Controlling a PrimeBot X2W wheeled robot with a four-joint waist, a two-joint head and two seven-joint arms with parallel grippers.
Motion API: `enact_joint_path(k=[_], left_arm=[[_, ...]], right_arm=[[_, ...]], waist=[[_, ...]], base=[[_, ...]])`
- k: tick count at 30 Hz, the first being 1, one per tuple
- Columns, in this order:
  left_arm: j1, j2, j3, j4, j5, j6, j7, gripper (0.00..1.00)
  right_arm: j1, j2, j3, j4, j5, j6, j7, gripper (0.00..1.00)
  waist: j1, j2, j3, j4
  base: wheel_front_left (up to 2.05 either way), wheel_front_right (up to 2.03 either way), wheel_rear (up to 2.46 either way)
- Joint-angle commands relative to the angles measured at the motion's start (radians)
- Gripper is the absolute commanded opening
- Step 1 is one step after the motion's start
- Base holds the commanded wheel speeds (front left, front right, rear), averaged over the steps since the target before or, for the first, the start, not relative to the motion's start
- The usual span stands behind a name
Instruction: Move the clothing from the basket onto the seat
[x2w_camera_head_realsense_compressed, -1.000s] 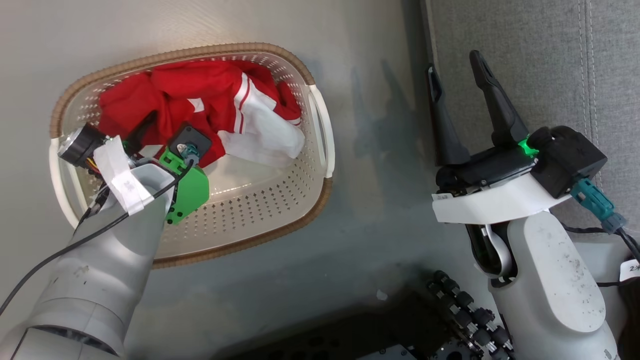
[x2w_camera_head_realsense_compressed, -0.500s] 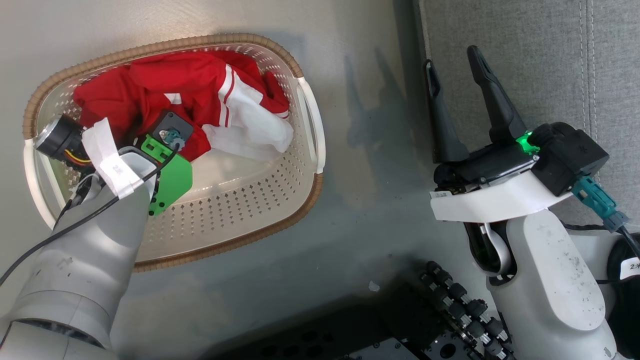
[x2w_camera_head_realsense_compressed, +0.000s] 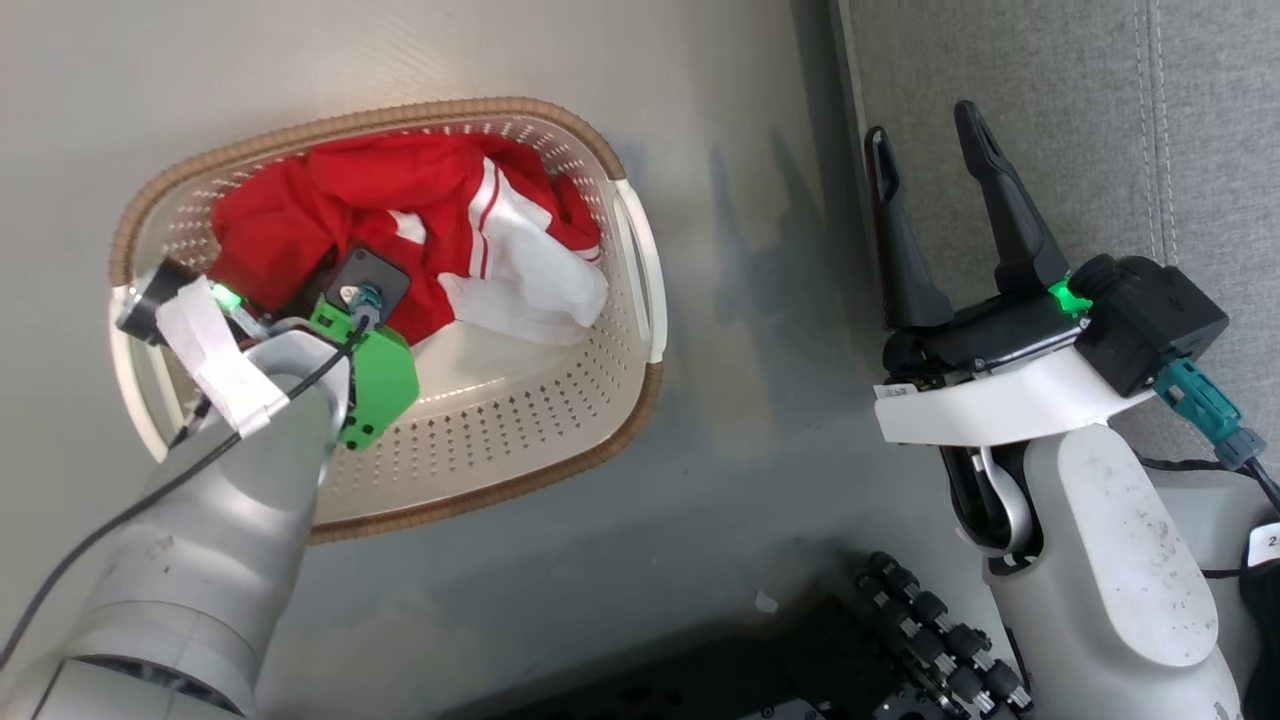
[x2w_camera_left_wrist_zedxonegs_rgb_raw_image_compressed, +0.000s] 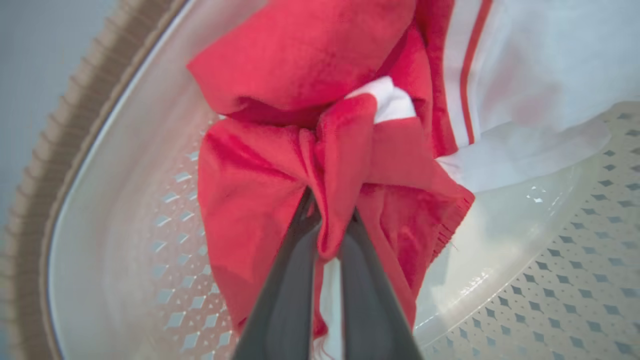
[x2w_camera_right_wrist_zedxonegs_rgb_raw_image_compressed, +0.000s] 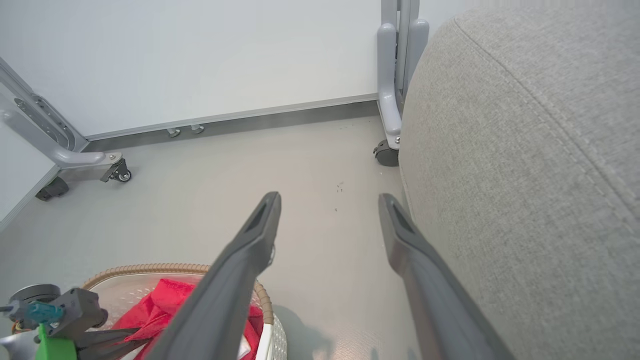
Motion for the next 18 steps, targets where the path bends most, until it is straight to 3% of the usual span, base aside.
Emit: enact_joint_path(k=[1,10,18], left_arm=[[0.018,-0.005,0.011,-0.004,-0.023,-0.006,-0.017,0.0],[0.116,-0.039,0.061,-0.099,-0.113,-0.028,-0.076,0.0],[0.255,-0.034,0.104,-0.369,-0.17,-0.027,-0.075,0.0]], right_arm=[[0.014,-0.002,-0.004,0.003,-0.007,0.0,-0.003,1.0],[0.072,-0.015,-0.021,0.025,-0.021,0.0,-0.003,1.0],[0.131,-0.036,-0.032,0.035,-0.028,0.0,-0.003,1.0]], waist=[[0.0,0.0,-0.045,0.028],[0.0,0.0,-0.198,0.082],[0.0,0.0,-0.33,0.127]], base=[[0.0,0.0,0.0],[0.0,0.0,0.0],[0.0,0.0,0.0]])
